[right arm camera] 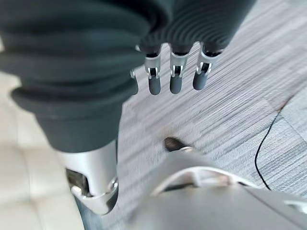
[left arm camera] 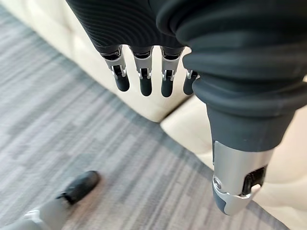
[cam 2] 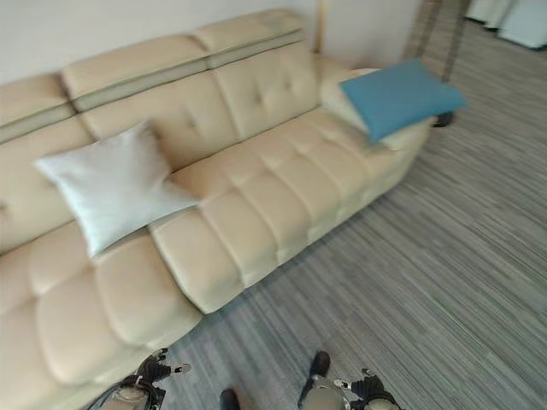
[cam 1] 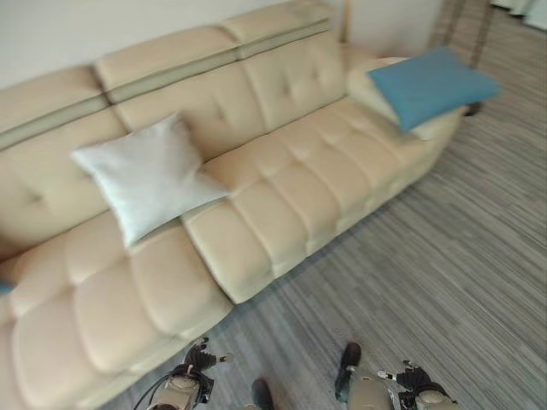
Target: Pick up all the scattered cushions and arrange them neatly on the sofa.
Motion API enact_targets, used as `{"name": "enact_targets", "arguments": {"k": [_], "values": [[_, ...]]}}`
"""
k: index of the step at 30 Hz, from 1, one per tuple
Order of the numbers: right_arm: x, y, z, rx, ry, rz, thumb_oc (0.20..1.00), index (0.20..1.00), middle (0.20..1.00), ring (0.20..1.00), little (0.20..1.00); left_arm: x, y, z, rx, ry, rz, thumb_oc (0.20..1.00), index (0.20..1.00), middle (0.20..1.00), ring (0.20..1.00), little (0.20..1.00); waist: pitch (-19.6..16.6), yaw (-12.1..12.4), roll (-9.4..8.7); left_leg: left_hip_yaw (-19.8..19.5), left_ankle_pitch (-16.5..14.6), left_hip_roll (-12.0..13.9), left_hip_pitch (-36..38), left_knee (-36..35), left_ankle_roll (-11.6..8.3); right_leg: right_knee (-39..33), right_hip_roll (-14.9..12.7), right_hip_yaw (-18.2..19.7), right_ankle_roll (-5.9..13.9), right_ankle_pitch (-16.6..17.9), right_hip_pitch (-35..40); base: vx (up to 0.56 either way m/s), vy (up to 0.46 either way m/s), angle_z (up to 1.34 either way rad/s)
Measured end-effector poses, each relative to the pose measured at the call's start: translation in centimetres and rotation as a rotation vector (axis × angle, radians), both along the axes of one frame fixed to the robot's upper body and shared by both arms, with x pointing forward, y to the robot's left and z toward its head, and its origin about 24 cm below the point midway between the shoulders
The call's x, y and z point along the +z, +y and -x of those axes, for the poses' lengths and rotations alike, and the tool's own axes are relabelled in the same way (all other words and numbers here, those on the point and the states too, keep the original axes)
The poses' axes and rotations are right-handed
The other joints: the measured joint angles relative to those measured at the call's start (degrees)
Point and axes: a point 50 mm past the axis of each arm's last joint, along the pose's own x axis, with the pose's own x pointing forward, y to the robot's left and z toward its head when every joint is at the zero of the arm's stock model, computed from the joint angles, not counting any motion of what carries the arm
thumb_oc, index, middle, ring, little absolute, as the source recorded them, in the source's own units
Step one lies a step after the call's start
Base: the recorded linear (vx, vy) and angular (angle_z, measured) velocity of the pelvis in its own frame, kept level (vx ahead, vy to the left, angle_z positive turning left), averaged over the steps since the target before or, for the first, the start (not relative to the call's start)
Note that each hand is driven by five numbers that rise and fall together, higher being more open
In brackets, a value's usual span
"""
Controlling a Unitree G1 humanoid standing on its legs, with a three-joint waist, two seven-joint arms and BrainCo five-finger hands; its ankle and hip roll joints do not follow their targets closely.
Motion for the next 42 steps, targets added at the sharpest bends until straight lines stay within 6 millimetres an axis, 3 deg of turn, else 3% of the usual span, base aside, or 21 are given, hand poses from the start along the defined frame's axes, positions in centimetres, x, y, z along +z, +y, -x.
{"name": "enact_targets", "arguments": {"k": [1, 2, 4, 6, 10, 13, 14, 15, 17, 18, 20, 22, 24, 26, 30, 34, 36, 37, 39, 40, 42], "values": [[0.3, 0.0, -0.7, 0.005, -0.023, 0.003, 1.000, 1.000, 1.000, 1.000, 1.000, 0.1, 0.4, 0.1, -0.002, 0.003, -0.011, 1.000, 1.000, 1.000, 1.000, 1.000, -0.04, 0.63, -0.17, 2.21, -0.15, 0.82, -0.03, 0.68, -0.30, -1.00, -1.25, -4.26, -0.57, 0.73, 0.19, 0.13, -0.235, -1.29], [0.6, -0.7, -1.0, 0.004, -0.030, 0.023, 1.000, 1.000, 1.000, 1.000, 1.000, 0.1, 0.3, 0.0, -0.003, 0.002, -0.011, 1.000, 1.000, 1.000, 1.000, 1.000, -0.04, -0.37, 0.25, 3.84, 0.13, 2.56, 0.68, 0.98, -1.77, -2.40, -0.07, -8.50, -2.19, 5.12, 1.23, 0.18, -0.248, -0.96], [1.0, -2.6, -0.5, -0.007, -0.016, 0.074, 1.000, 1.000, 1.000, 1.000, 1.000, -0.3, -1.0, 0.0, -0.013, 0.009, 0.028, 1.000, 1.000, 1.000, 1.000, 1.000, 0.04, -0.43, 2.85, 4.38, 0.60, 5.00, 1.13, 1.45, -2.79, -4.24, 4.01, -7.91, -7.84, 5.73, 2.08, 0.26, -0.293, -0.60], [1.5, -4.7, 0.3, -0.065, -0.014, 0.115, 1.000, 1.000, 1.000, 1.000, 1.000, -0.6, -2.1, -0.1, -0.015, 0.014, 0.058, 1.000, 1.000, 1.000, 1.000, 1.000, 0.28, -1.44, 4.31, 3.79, 2.04, 7.52, 2.51, 5.19, -4.47, -1.22, 5.81, -5.53, -8.08, 2.22, 2.28, 0.25, -0.262, -0.58], [2.1, -6.5, 0.9, -0.116, -0.025, 0.148, 1.000, 1.000, 1.000, 1.000, 1.000, -1.4, -2.0, 1.7, 0.002, 0.082, 0.063, 1.000, 1.000, 1.000, 1.000, 1.000, -0.90, -3.29, 3.99, 0.92, 6.39, 11.46, 2.79, 15.33, -9.04, 0.61, 8.18, -1.64, -8.20, -2.58, 3.97, 0.27, -0.284, -0.65], [2.1, -6.7, 1.5, -0.121, -0.010, 0.158, 1.000, 1.000, 1.000, 1.000, 1.000, -1.2, -1.8, 1.4, 0.001, 0.076, 0.062, 1.000, 1.000, 1.000, 1.000, 1.000, -1.32, -3.08, 3.82, -4.23, 8.85, 14.06, 1.30, 23.83, -10.35, -0.49, 11.81, 2.93, -11.22, -4.08, 5.15, 0.27, -0.202, -0.74], [2.1, -6.7, 1.2, -0.117, -0.016, 0.156, 1.000, 1.000, 1.000, 1.000, 1.000, -1.2, -1.7, 1.5, 0.002, 0.078, 0.062, 1.000, 1.000, 1.000, 1.000, 1.000, -1.37, -3.07, 3.90, -6.71, 10.76, 13.74, 0.30, 26.37, -10.60, -0.90, 13.27, 4.67, -12.42, -4.89, 5.36, 0.27, -0.117, -1.24], [2.2, -6.4, 0.5, -0.104, -0.030, 0.149, 1.000, 1.000, 1.000, 1.000, 1.000, -1.3, -1.5, 1.7, 0.007, 0.082, 0.059, 1.000, 1.000, 1.000, 1.000, 1.000, -0.98, -2.48, 3.07, -15.10, 13.53, 12.71, -3.09, 34.74, -12.34, -3.14, 15.41, 9.39, -14.70, -4.41, 6.53, 0.27, -0.069, -1.44], [2.3, -5.7, -0.5, -0.072, -0.045, 0.142, 1.000, 1.000, 1.000, 1.000, 1.000, -1.4, -1.3, 2.1, 0.021, 0.089, 0.063, 1.000, 1.000, 1.000, 1.000, 1.000, -0.71, -1.43, 1.03, -19.35, 3.51, 6.52, -6.88, 37.87, -10.22, -6.66, 15.82, 13.72, -15.26, -1.35, 8.60, 0.22, -0.024, -1.30], [2.2, -5.5, -0.7, -0.070, -0.046, 0.135, 1.000, 1.000, 1.000, 1.000, 1.000, -1.4, -1.3, 2.2, 0.052, 0.083, 0.074, 1.000, 1.000, 1.000, 1.000, 1.000, -0.88, -1.62, 0.17, -21.39, 1.33, 3.50, -10.47, 36.67, -9.31, -9.22, 15.74, 14.28, -15.79, -0.57, 9.64, 0.28, 0.000, -0.93], [2.2, -5.0, -1.3, -0.054, -0.053, 0.125, 1.000, 1.000, 1.000, 1.000, 1.000, -1.2, -1.1, 2.0, 0.049, 0.063, 0.071, 1.000, 1.000, 1.000, 1.000, 1.000, -0.14, 2.02, -1.54, -20.80, -0.71, -0.39, -12.37, 28.12, -6.63, -11.17, 16.24, 19.52, -15.63, 1.41, 10.68, 0.23, 0.005, -1.22], [2.2, -4.9, -1.5, -0.028, -0.051, 0.128, 1.000, 1.000, 1.000, 1.000, 1.000, -1.5, -0.9, 2.8, 0.080, 0.079, 0.082, 1.000, 1.000, 1.000, 1.000, 1.000, -0.25, 3.03, -1.27, -25.07, -0.47, -2.12, -14.12, 15.97, -6.69, -15.25, 18.02, 21.87, -15.58, 0.91, 13.43, 0.29, 0.017, -0.89], [2.2, -4.9, -1.4, -0.030, -0.044, 0.133, 1.000, 1.000, 1.000, 1.000, 1.000, -1.6, -1.0, 3.1, 0.088, 0.092, 0.086, 1.000, 1.000, 1.000, 1.000, 1.000, 0.46, 4.49, -0.11, -28.58, 3.70, -3.97, -15.72, 3.82, -7.34, -15.46, 19.29, 23.60, -15.26, -0.17, 15.50, 0.38, 0.029, -0.62], [2.1, -5.0, -1.1, -0.033, -0.033, 0.137, 1.000, 1.000, 1.000, 1.000, 1.000, -1.7, -1.0, 3.2, 0.089, 0.095, 0.088, 1.000, 1.000, 1.000, 1.000, 1.000, 0.55, 5.15, 1.21, -30.57, 5.28, -4.35, -17.61, 1.64, -7.88, -15.45, 20.35, 24.46, -16.22, 0.19, 16.13, 0.36, 0.045, -0.42], [2.1, -5.0, -1.4, -0.035, -0.034, 0.144, 1.000, 1.000, 1.000, 1.000, 1.000, -1.8, -0.6, 3.7, 0.128, 0.107, 0.083, 1.000, 1.000, 1.000, 1.000, 1.000, 2.39, 8.80, 4.25, -30.97, 7.10, -3.62, -21.34, -1.27, -8.74, -15.18, 20.31, 28.65, -14.01, -3.68, 20.23, 0.44, 0.115, -0.54], [1.8, -4.8, -0.8, -0.027, -0.014, 0.141, 1.000, 1.000, 1.000, 1.000, 1.000, -2.4, -0.1, 6.2, 0.160, 0.164, 0.071, 1.000, 1.000, 1.000, 1.000, 1.000, 2.01, 10.66, 4.33, -28.47, 4.21, -2.61, -17.95, 0.85, -5.85, -15.42, 18.18, 32.83, -10.08, -8.17, 24.90, 0.44, 0.152, -0.60], [1.7, -4.5, -0.7, -0.018, -0.012, 0.137, 1.000, 1.000, 1.000, 1.000, 1.000, -2.5, 0.2, 6.9, 0.170, 0.183, 0.063, 1.000, 1.000, 1.000, 1.000, 1.000, 1.73, 11.05, 3.23, -26.58, 6.88, -4.60, -17.46, 2.83, -4.60, -15.41, 15.87, 33.56, -8.16, -10.31, 27.53, 0.57, 0.178, -0.17], [0.5, -2.8, 0.5, -0.022, 0.037, 0.085, 1.000, 1.000, 1.000, 1.000, 1.000, -2.0, 1.0, 5.9, 0.175, 0.147, 0.048, 1.000, 1.000, 1.000, 1.000, 1.000, 1.09, 11.09, -2.23, -24.92, 6.36, -9.65, -16.44, 6.85, 0.25, -5.04, 10.77, 30.93, -4.37, -12.75, 26.20, 0.57, 0.168, 0.23], [0.2, -1.7, 0.5, -0.018, 0.038, 0.055, 1.000, 1.000, 1.000, 1.000, 1.000, -1.7, 1.7, 5.4, 0.176, 0.130, 0.032, 1.000, 1.000, 1.000, 1.000, 1.000, 0.10, 10.96, -3.98, -24.40, 4.84, -10.80, -15.55, 7.70, 3.60, 2.23, 10.65, 31.45, -2.82, -12.64, 23.67, 0.42, 0.153, 0.16], [0.2, -1.3, 0.2, -0.002, 0.027, 0.042, 1.000, 1.000, 1.000, 1.000, 1.000, -1.6, 1.9, 5.0, 0.185, 0.129, 0.030, 1.000, 1.000, 1.000, 1.000, 1.000, 0.32, 10.85, -4.10, -24.80, 4.24, -11.69, -13.26, 7.49, 4.54, 20.12, 9.67, 30.98, -0.71, -11.54, 16.83, 0.30, 0.139, 0.22], [0.2, -1.1, 0.0, 0.006, 0.018, 0.030, 1.000, 1.000, 1.000, 1.000, 1.000, -1.4, 2.1, 4.7, 0.177, 0.118, 0.024, 1.000, 1.000, 1.000, 1.000, 1.000, 0.10, 10.09, -4.18, -25.63, 3.73, -13.00, -10.84, 6.97, 6.19, 35.12, 9.09, 32.53, 1.67, -9.30, 10.65, 0.32, 0.148, 0.46]]}}
